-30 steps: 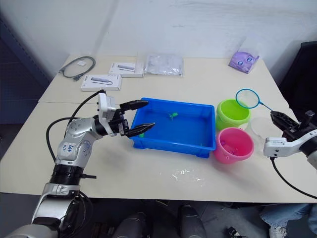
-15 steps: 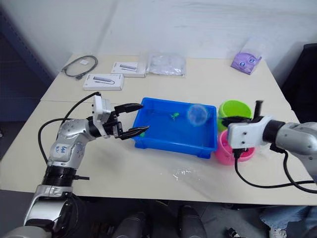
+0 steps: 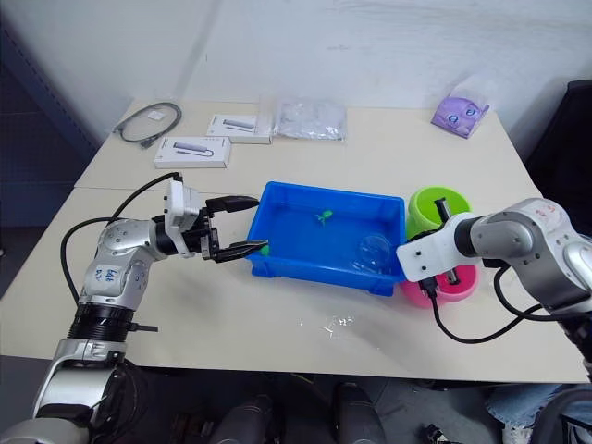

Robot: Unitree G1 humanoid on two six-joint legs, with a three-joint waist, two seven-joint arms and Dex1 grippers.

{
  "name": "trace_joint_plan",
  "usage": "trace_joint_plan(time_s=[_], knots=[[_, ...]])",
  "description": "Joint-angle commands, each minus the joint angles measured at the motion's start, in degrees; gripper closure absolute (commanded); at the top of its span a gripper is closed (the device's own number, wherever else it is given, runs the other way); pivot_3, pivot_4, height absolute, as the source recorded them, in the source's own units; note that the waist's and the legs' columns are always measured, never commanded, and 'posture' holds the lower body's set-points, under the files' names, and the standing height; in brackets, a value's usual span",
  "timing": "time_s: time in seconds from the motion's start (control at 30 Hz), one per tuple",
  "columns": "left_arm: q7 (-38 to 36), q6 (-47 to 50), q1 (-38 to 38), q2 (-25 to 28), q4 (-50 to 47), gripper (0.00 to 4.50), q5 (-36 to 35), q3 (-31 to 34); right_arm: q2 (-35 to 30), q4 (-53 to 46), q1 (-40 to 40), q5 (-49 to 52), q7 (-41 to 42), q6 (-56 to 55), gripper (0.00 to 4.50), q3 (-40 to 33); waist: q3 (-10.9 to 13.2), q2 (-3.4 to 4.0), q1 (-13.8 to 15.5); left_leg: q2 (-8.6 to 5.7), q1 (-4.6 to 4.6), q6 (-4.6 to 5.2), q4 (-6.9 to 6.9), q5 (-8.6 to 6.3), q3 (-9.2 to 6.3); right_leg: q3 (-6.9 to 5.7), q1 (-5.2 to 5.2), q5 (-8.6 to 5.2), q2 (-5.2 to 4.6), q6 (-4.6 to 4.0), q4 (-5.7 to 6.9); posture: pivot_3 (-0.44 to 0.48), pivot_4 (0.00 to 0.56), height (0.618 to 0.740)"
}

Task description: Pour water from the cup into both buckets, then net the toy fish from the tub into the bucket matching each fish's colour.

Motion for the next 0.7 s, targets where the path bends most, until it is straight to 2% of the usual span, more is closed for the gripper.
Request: trace_joint_plan(time_s=[0.03,0.23,0.43,0.7], knots=[[0.3,-0.3,-1.0,-0.4,-0.7,0.01,-0.6,0.7,0.0,-0.6,-2.2,-2.8,1.2,-0.7,4.50,-0.7,0.0,0.00,0.0,0.00,0.00,0.00,0.00,0.00,0.00,0.00,0.00,0.00,0.00,0.00,0.00,0.000,0.150,0.740],[0.4,0.1,-0.8,-1.2,-1.0,0.01,-0.8,0.6,0.5,-0.6,-2.3,-4.2,3.3,-2.4,4.50,-0.3,0.0,0.00,0.0,0.00,0.00,-0.02,0.00,0.00,0.00,-0.01,0.00,0.00,0.00,0.00,0.00,0.000,0.150,0.740],[1.1,0.0,-0.8,-2.1,-1.1,0.01,-0.6,0.4,1.5,-2.6,-2.3,-0.1,8.1,-1.9,4.50,-0.5,0.0,0.00,0.0,0.00,0.00,-0.02,0.00,0.00,-0.01,-0.02,0.00,0.00,0.00,0.00,0.01,0.000,0.150,0.740],[1.9,0.5,-0.6,-2.2,-2.3,0.01,-0.6,0.5,3.5,-6.5,0.2,4.9,11.1,8.9,4.50,-2.4,0.0,0.00,0.0,0.00,0.00,-0.02,0.02,0.00,-0.03,-0.03,0.00,0.00,-0.01,0.00,0.03,0.000,0.150,0.740]])
